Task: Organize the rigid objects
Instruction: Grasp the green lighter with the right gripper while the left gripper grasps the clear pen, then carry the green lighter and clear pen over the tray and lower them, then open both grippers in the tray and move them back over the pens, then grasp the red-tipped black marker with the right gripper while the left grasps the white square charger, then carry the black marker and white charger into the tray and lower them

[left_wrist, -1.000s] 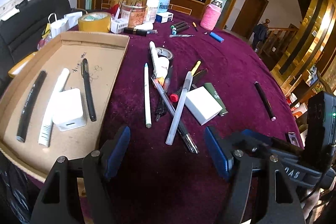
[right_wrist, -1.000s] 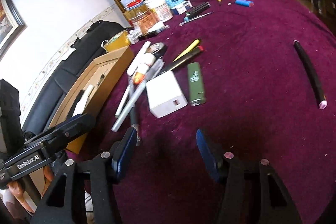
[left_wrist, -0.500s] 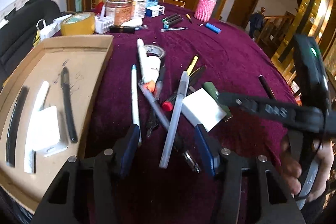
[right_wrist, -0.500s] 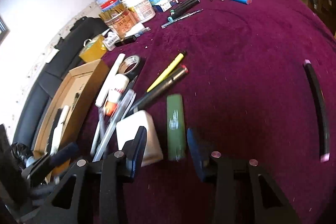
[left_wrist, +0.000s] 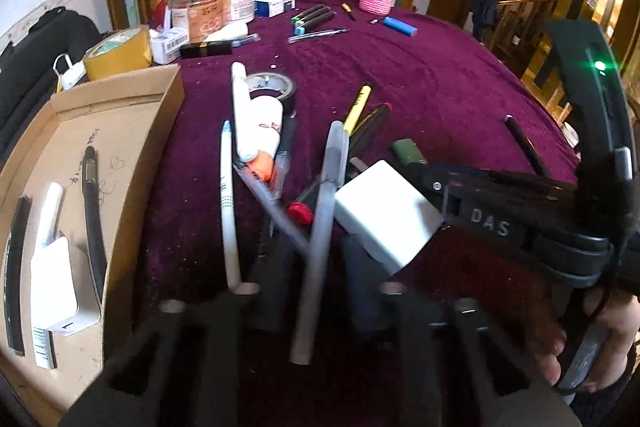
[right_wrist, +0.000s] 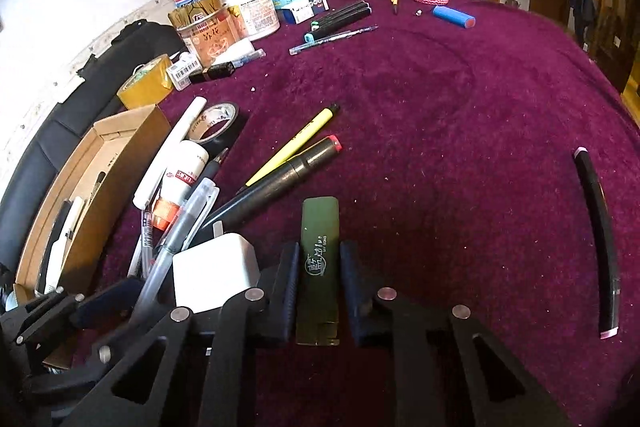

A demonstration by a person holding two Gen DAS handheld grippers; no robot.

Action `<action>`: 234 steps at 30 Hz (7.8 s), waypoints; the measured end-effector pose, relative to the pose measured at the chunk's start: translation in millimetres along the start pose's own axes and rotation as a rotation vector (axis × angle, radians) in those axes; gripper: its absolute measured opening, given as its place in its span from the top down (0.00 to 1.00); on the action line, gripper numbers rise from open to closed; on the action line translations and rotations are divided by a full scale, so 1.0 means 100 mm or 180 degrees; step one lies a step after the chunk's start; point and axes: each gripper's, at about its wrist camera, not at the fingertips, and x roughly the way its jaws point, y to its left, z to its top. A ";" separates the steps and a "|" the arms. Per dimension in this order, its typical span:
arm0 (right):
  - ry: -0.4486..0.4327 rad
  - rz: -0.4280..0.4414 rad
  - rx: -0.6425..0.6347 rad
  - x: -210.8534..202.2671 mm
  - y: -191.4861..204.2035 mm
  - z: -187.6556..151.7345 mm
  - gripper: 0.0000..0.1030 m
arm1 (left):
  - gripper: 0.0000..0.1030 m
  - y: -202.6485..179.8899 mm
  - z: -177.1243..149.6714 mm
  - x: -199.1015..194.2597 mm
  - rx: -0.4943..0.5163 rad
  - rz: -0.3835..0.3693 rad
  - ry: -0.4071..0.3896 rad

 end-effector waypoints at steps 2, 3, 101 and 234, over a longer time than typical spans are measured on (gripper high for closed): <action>-0.0029 -0.0006 -0.0002 0.01 0.01 0.00 0.79 | 0.85 0.06 0.00 -0.01 -0.0123 -0.0079 0.0006; -0.0033 0.0002 0.0012 0.01 0.01 0.00 0.79 | 0.90 0.08 0.01 -0.03 -0.0143 -0.0097 -0.0005; -0.0260 0.0002 0.0114 -0.83 -0.43 -0.26 0.32 | 0.25 0.01 -0.15 -0.70 -0.0318 -0.0209 -0.0174; -0.0165 0.1236 -0.0545 -0.43 1.45 0.18 0.84 | 0.53 1.43 -0.20 -1.47 -0.1220 0.0011 -0.0710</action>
